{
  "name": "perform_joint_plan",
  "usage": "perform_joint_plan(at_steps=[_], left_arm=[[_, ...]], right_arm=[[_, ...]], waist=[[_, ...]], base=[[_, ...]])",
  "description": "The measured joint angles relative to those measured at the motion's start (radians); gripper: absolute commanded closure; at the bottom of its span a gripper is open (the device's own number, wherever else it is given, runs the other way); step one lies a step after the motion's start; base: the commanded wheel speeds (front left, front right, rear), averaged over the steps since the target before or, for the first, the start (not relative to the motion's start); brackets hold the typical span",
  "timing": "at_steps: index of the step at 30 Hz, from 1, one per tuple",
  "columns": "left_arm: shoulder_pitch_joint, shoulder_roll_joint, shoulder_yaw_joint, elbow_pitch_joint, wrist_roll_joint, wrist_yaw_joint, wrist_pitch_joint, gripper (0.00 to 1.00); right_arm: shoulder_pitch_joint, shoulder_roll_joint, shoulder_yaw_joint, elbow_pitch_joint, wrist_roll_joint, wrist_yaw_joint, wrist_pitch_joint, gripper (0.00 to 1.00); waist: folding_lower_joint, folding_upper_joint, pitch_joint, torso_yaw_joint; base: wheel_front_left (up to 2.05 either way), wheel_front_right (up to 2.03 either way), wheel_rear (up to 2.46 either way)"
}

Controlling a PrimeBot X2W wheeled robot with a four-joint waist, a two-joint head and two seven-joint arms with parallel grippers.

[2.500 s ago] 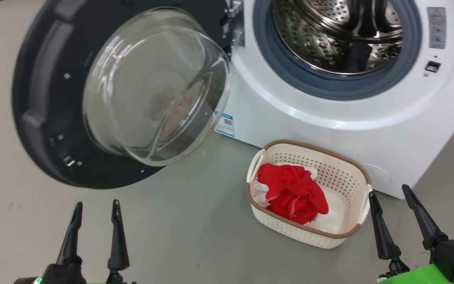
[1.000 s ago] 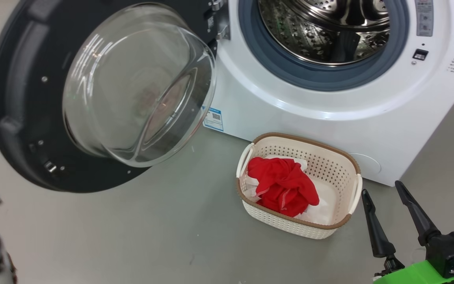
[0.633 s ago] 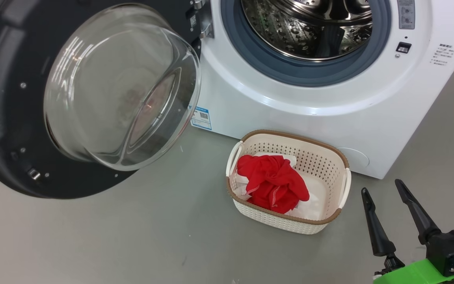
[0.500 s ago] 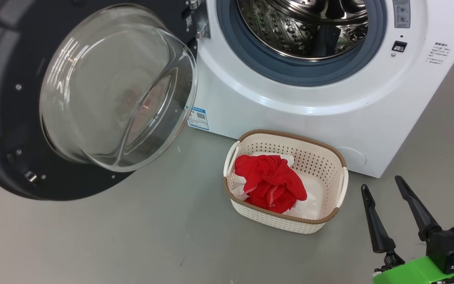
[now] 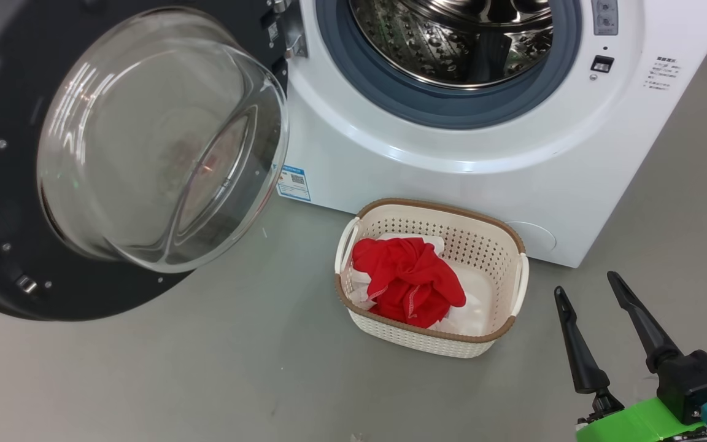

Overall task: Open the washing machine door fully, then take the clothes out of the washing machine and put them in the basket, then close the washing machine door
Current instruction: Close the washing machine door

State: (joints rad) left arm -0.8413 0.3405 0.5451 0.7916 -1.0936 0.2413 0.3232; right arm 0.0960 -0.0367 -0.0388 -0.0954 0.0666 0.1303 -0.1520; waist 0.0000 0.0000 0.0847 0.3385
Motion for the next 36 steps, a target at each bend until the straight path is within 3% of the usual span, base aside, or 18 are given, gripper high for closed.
perform_joint_plan(at_steps=[12,24,36], left_arm=[[-0.003,0.005,-0.055,0.098,0.012,-0.041,0.064,1.00],[-0.024,0.004,-0.078,0.123,-0.008,-0.101,0.180,1.00],[-0.022,-0.068,-0.097,0.059,-0.059,-0.128,0.286,1.00]], right_arm=[[0.001,0.000,0.015,-0.009,0.000,0.000,0.003,0.00],[0.002,0.000,0.015,-0.007,0.003,0.000,-0.002,0.00],[0.002,0.000,-0.007,-0.003,0.005,0.000,-0.012,0.00]], waist=[[0.0000,0.0000,-0.007,-0.026],[0.0000,0.0000,-0.007,-0.007],[0.0000,0.0000,-0.011,0.025]], base=[[0.00,0.00,0.00],[0.00,0.00,0.00],[0.00,0.00,0.00]])
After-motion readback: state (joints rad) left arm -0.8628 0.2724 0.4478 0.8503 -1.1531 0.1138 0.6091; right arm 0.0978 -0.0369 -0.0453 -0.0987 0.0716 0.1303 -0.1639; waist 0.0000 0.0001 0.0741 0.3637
